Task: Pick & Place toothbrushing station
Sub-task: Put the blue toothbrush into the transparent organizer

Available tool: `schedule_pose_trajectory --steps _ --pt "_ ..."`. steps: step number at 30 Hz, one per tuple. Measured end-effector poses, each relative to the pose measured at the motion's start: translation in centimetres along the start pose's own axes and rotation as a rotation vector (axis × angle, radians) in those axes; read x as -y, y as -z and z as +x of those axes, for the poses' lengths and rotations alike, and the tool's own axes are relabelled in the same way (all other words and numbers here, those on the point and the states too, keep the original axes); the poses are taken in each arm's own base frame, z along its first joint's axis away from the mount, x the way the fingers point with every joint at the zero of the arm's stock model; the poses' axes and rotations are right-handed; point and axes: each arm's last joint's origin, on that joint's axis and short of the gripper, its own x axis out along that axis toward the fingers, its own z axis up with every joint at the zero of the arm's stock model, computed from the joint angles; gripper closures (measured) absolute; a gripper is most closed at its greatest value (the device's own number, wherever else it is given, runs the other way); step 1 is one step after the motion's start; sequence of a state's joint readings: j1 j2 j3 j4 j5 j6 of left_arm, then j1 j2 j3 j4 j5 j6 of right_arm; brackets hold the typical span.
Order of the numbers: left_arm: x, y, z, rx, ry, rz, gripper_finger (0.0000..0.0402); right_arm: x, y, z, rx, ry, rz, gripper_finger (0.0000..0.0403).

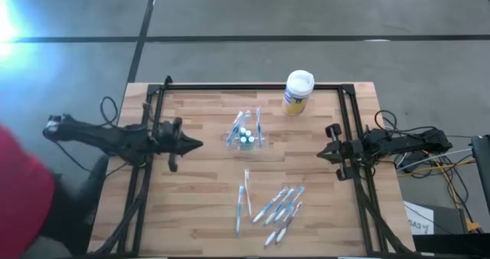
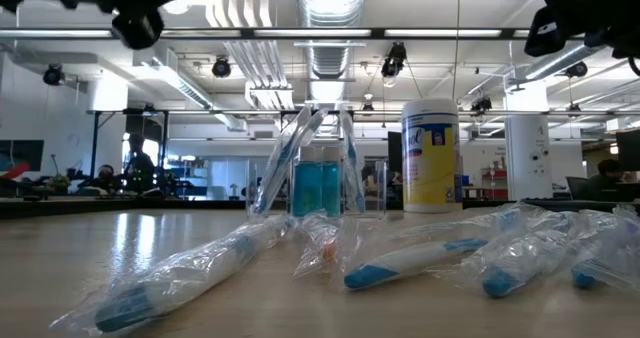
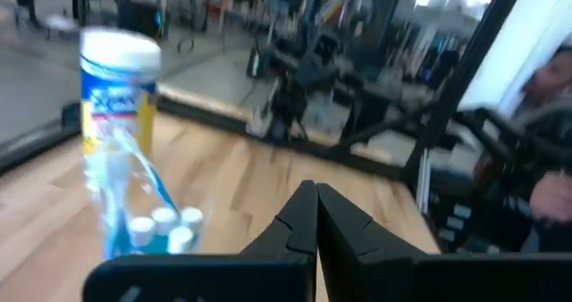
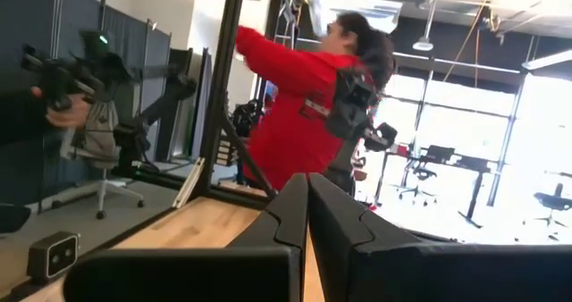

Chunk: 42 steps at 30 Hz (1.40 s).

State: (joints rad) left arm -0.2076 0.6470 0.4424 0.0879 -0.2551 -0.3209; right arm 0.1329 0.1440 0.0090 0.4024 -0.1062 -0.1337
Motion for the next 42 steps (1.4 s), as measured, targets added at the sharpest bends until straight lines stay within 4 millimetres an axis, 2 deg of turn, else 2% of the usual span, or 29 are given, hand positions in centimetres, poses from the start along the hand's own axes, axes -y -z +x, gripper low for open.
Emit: schedule_pose_trajectory --steps 5,8,11,19,22,25,31,35,38,42 --pt "4.1 -1.7 3.4 -0.177 -0.06 0.022 0.04 0.0 0.1 0.0 -0.006 -0.001 0.003 0.0394" --pt "6.7 -1.3 5.5 -0.335 -0.115 0.05 0.0398 0.0 0.1 0.0 -0.014 -0.002 0.004 0.0394" --pt "9.6 -2.1 7.4 -0.378 -0.146 0.011 0.0396 0.0 0.4 0.0 -0.036 -0.005 0.006 0.0394" --pt "14.6 1.4 12.7 -0.549 -0.261 -0.031 0.0385 -0.1 0.5 0.0 -0.049 -0.006 0.032 0.0394" --pt "15.4 3.9 14.2 -0.634 -0.335 -0.024 0.037 -0.1 0.5 0.1 -0.05 -0.006 0.047 0.0394" --pt "16.2 5.5 15.7 -0.656 -0.376 -0.114 0.0349 -0.1 0.5 0.1 -0.053 -0.005 0.086 0.0394" --pt "17.7 8.9 18.9 -0.794 -0.376 -0.248 0.0281 -0.1 0.9 0.1 -0.089 -0.006 0.166 0.0394" --pt "18.3 9.6 20.3 -0.882 -0.393 -0.229 0.0224 -0.1 1.0 0.1 -0.1 -0.004 0.217 0.0394" --pt "17.8 10.1 20.8 -0.937 -0.476 -0.211 0.0182 -0.1 1.0 0.1 -0.101 -0.003 0.235 0.0394" --pt "17.6 9.3 21.6 -0.93 -0.511 -0.239 0.014 -0.1 1.0 0.1 -0.102 -0.003 0.236 0.0394"
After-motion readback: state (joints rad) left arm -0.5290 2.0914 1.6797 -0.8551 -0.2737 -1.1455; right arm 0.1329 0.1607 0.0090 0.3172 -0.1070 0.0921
